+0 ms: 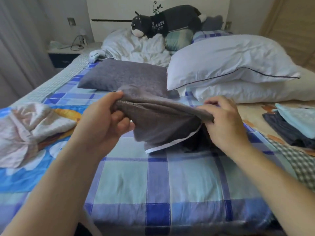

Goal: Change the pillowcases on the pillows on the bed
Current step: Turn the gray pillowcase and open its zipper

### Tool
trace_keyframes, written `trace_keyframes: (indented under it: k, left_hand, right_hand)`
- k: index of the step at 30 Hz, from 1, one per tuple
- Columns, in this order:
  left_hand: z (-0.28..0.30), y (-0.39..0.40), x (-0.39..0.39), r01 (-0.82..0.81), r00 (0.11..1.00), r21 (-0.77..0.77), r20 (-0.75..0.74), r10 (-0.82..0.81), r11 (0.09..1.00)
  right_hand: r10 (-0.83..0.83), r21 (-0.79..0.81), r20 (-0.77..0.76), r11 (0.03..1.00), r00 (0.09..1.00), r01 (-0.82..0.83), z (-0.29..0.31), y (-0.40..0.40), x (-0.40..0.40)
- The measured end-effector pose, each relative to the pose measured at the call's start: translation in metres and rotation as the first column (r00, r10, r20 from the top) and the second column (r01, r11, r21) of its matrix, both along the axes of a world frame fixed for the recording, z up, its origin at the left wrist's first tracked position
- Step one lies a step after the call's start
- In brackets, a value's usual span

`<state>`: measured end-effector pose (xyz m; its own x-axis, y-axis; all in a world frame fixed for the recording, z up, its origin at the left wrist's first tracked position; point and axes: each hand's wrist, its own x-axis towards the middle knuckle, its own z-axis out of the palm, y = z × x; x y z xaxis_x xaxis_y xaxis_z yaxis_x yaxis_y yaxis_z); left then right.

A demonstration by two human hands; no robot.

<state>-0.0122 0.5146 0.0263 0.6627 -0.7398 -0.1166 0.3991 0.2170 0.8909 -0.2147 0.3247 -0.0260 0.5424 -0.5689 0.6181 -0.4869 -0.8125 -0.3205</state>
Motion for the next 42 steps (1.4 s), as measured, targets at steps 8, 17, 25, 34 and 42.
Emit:
trace_keyframes:
  k: [8, 17, 25, 34, 42]
  left_hand:
    - [-0.04, -0.019, -0.014, 0.119, 0.66, 0.025, 0.745, -0.098, 0.993]
    - [-0.106, -0.029, -0.021, -0.216, 0.031, 0.709, 0.692, -0.722, 0.671]
    - [-0.102, -0.024, -0.007, -0.137, 0.477, 0.73, 0.641, -0.602, 0.669]
    - [-0.161, -0.033, -0.065, -0.186, 0.438, 0.681, 0.703, -0.561, 0.708]
    - [-0.091, -0.05, -0.023, -0.19, 0.859, 0.202, 0.508, 0.063, 0.961]
  right_hand:
    - [0.013, 0.778, 0.552, 0.352, 0.834, -0.52, 0.047, -0.006, 0.015]
    - [-0.432, 0.733, 0.127, 0.647, 0.893, 0.21, -0.021, -0.066, -0.003]
    - [0.051, 0.2, -0.409, 0.979, 0.911, 0.035, -0.002, 0.07, -0.011]
    - [-0.217, 0.204, -0.742, 0.829, 0.635, 0.521, -0.062, 0.007, -0.025]
    - [-0.549, -0.127, -0.286, 0.834, 0.786, 0.537, -0.041, -0.038, -0.034]
